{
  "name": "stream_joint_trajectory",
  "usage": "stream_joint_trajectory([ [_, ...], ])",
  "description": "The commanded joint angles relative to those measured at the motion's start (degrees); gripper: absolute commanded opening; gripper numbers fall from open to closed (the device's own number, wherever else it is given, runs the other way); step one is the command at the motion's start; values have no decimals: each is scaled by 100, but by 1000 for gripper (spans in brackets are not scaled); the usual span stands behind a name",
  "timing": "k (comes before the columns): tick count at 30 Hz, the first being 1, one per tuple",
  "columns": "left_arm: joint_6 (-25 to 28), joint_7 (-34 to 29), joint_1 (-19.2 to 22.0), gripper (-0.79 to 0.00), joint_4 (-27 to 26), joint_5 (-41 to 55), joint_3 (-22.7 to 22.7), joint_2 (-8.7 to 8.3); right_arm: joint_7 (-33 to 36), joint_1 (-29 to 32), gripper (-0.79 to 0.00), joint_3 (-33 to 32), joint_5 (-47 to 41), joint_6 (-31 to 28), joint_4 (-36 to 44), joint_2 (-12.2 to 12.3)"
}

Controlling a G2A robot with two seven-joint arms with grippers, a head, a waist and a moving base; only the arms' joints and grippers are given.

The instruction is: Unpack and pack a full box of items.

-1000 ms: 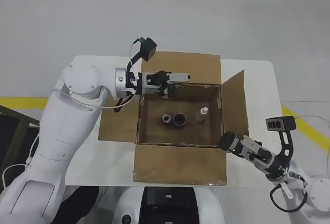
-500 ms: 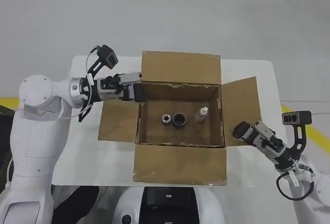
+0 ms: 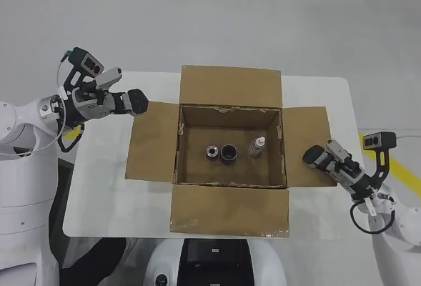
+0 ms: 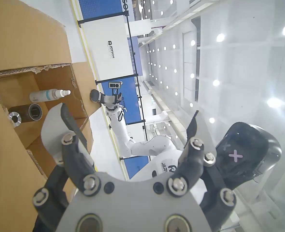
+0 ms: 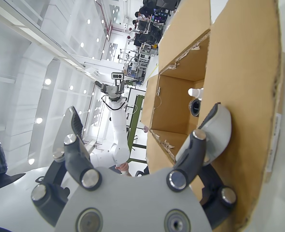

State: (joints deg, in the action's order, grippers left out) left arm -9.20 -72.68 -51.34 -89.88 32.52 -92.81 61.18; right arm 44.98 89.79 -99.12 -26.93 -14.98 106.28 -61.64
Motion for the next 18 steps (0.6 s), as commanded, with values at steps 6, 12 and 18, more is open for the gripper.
stream_joint_trajectory([
  [6, 0, -2, 0, 0, -1, -2, 1, 0, -16, -404, 0, 161, 244, 258, -405, 16],
  [12, 0, -2, 0, 0, -1, -2, 1, 0, -36, -880, 0, 412, 614, 599, -765, 30],
  [18, 0, -2, 0, 0, -1, -2, 1, 0, -1, -1321, 0, 781, 749, 853, -1131, 17],
])
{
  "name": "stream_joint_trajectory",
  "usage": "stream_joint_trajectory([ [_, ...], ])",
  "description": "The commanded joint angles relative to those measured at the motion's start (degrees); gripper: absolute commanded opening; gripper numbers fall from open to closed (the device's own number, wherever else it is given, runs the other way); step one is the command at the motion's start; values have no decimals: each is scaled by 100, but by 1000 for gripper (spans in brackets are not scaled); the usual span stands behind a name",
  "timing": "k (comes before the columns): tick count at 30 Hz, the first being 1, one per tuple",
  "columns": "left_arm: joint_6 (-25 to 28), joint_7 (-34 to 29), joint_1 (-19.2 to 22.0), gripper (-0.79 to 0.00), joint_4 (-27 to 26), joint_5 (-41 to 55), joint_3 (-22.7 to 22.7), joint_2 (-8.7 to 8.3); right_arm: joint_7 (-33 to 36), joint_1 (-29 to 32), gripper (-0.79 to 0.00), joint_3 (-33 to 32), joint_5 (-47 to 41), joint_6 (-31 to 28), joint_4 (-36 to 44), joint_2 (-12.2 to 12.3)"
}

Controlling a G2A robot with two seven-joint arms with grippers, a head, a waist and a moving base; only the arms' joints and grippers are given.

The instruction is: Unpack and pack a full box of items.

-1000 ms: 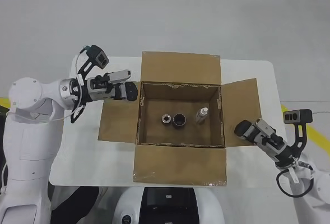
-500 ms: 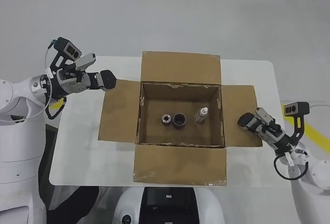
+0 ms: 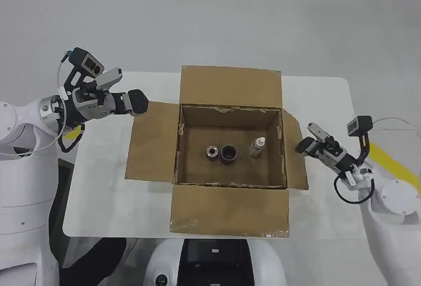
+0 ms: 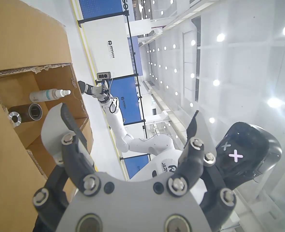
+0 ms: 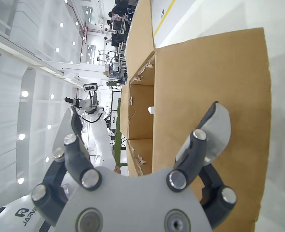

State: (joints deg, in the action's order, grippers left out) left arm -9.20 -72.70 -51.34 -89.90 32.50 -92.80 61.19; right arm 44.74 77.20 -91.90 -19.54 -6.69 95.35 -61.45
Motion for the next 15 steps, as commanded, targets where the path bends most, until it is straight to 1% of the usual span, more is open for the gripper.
stream_joint_trajectory([
  [1, 0, 0, 0, 0, 0, 0, 0, 0, 44, -123, 0, 127, 25, 45, -73, -6],
  [5, 0, 0, 0, 0, 0, 0, 0, 0, 177, -379, 0, 397, -49, 97, -135, -28],
  [12, 0, 0, 0, 0, 0, 0, 0, 0, 265, -841, 0, 799, 139, 362, -287, -50],
  [15, 0, 0, 0, 0, 0, 0, 0, 0, 263, -916, 0, 925, 142, 390, -332, -63],
])
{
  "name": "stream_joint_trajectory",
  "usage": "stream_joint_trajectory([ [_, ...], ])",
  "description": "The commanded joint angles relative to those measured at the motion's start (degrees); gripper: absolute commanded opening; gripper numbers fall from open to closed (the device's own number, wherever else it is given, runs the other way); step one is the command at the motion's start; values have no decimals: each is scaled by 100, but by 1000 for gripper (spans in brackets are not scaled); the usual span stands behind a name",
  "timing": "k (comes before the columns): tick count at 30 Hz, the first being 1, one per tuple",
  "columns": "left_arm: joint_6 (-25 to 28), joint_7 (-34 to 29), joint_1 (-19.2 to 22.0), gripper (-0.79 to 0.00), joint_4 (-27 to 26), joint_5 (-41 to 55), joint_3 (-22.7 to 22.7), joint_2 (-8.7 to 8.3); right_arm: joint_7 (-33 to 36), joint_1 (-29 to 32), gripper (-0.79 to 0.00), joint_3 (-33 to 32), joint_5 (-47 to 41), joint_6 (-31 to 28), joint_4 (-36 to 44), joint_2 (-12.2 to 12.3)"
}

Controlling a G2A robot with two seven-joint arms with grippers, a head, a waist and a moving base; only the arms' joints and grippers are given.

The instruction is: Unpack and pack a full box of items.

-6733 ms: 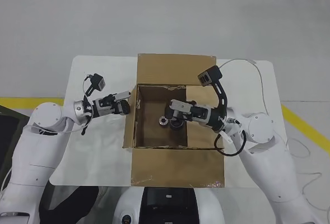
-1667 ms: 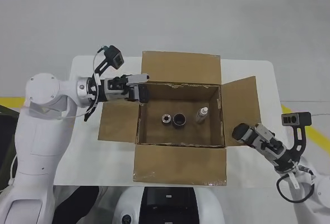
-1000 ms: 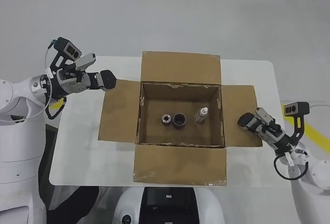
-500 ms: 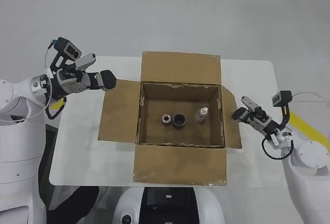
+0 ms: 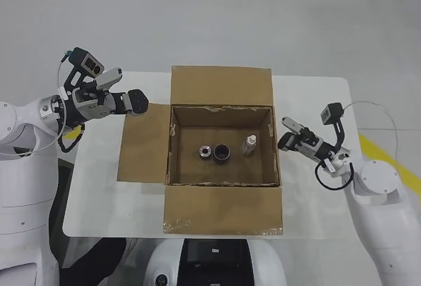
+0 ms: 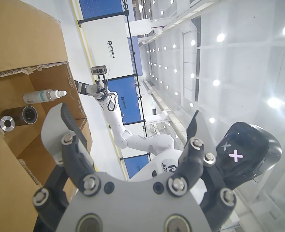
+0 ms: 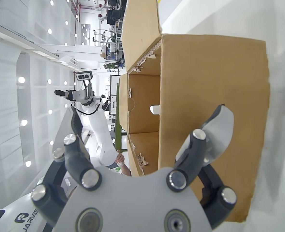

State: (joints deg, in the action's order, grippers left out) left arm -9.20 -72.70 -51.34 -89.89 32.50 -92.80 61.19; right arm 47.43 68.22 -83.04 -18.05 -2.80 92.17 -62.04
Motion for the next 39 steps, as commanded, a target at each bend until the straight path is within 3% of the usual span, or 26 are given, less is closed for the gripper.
stream_joint_trajectory([
  [1, 0, 0, 0, 0, 0, 0, 0, 0, 0, -35, 0, 83, -29, -6, -30, -10],
  [10, 0, 0, 0, 0, 0, 0, 0, 0, -66, -90, 0, 228, 85, 40, 70, -15],
  [22, 53, 289, -125, 0, -99, 83, -57, -20, -187, 103, 0, -314, 1513, 342, 1468, 150],
  [28, 134, 322, -138, 0, 153, 117, -195, -80, 168, -274, 0, 51, 2244, 290, 1774, 179],
  [39, 182, 298, -44, 0, 517, 151, -316, -185, 1354, -1357, 0, 1308, 4031, -84, 1629, 181],
])
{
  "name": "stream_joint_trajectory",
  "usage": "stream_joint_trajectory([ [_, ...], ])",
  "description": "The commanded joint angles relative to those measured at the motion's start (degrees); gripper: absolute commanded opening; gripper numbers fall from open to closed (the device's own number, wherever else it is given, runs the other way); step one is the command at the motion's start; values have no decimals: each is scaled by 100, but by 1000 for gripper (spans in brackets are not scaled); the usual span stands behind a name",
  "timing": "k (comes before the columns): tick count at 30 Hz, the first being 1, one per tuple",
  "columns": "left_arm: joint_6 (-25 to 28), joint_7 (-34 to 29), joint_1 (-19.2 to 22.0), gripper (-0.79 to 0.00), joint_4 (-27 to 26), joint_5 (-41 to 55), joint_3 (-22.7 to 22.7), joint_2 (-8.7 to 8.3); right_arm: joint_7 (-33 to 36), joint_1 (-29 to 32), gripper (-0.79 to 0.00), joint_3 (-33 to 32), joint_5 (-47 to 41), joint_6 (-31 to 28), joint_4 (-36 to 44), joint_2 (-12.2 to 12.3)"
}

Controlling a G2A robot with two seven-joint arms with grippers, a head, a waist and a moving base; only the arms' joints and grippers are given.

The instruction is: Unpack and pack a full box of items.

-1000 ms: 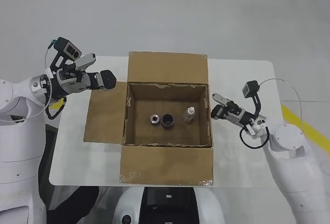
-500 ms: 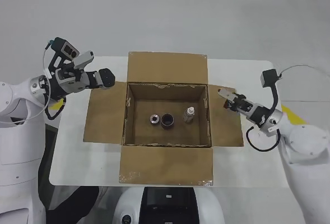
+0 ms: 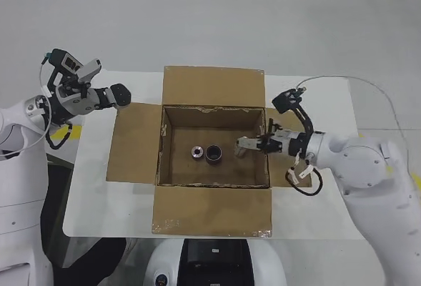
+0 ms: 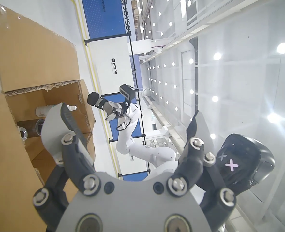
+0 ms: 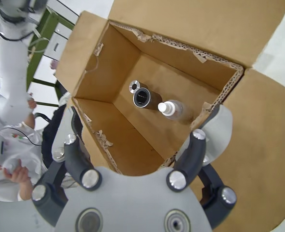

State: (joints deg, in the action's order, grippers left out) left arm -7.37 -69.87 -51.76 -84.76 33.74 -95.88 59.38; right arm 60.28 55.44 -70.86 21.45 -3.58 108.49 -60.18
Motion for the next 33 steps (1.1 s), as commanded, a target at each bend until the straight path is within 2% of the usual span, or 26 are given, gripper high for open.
stream_joint_trajectory([
  [1, -1, 15, -2, 0, 3, 27, -7, -4, 161, -159, 0, 177, 180, -21, -6, -8],
  [5, -1, 15, -2, 0, 3, 27, -7, -4, 483, -447, 0, 481, 521, -1, -39, -24],
  [10, -1, 15, -2, 0, 3, 27, -7, -4, 662, -681, 0, 705, 537, -27, -89, -51],
  [28, -1, 15, -2, 0, 3, 27, -7, -4, 635, -673, 0, 718, 543, -38, -85, -52],
  [33, -1, 15, -2, 0, 3, 27, -7, -4, 648, -755, 0, 980, 872, -497, -65, -58],
])
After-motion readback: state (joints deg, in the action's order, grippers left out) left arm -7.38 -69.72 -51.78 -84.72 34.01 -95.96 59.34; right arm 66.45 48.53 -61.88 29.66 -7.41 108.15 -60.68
